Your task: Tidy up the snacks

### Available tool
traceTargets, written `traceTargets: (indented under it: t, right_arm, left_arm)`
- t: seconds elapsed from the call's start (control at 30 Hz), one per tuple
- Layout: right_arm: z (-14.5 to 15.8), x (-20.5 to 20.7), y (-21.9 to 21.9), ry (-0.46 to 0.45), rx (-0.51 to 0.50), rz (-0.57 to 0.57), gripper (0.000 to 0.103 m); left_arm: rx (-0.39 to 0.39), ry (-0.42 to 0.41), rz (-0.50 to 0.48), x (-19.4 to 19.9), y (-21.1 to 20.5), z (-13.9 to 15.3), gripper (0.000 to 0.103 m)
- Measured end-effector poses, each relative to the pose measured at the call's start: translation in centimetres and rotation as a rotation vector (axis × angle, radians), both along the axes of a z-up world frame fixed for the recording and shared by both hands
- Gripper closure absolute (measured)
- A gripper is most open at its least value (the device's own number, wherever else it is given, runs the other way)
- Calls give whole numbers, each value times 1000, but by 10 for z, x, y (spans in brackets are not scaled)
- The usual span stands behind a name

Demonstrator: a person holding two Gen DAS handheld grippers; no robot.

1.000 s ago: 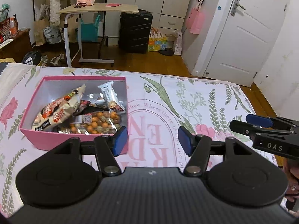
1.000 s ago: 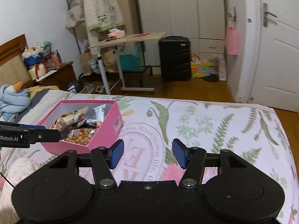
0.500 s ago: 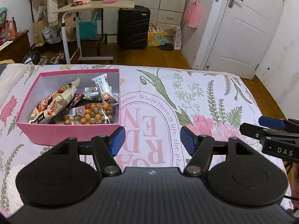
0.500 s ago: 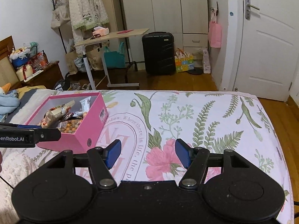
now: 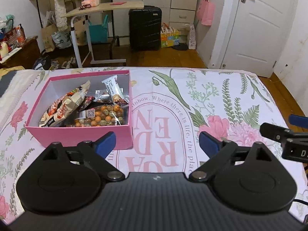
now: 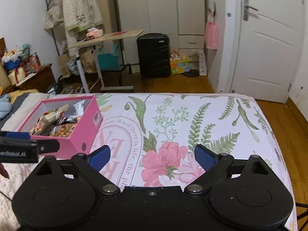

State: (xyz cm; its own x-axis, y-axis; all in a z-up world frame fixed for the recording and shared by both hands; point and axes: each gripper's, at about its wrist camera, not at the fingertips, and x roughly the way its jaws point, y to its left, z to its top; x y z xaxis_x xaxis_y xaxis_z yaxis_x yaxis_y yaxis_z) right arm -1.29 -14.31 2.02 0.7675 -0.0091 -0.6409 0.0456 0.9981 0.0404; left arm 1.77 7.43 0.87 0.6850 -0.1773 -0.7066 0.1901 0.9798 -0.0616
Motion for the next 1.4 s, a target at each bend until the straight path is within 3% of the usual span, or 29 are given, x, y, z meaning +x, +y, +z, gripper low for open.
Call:
traceTargets:
  t: [0.5, 1.4]
  right_arm:
    - [-3, -3, 2, 3, -48, -33, 5]
    - [-7, -7, 1, 43, -70, -81, 5]
  left_arm:
    - [37, 35, 49, 1, 1, -11, 6]
    - [49, 18, 36, -5, -4, -8, 6]
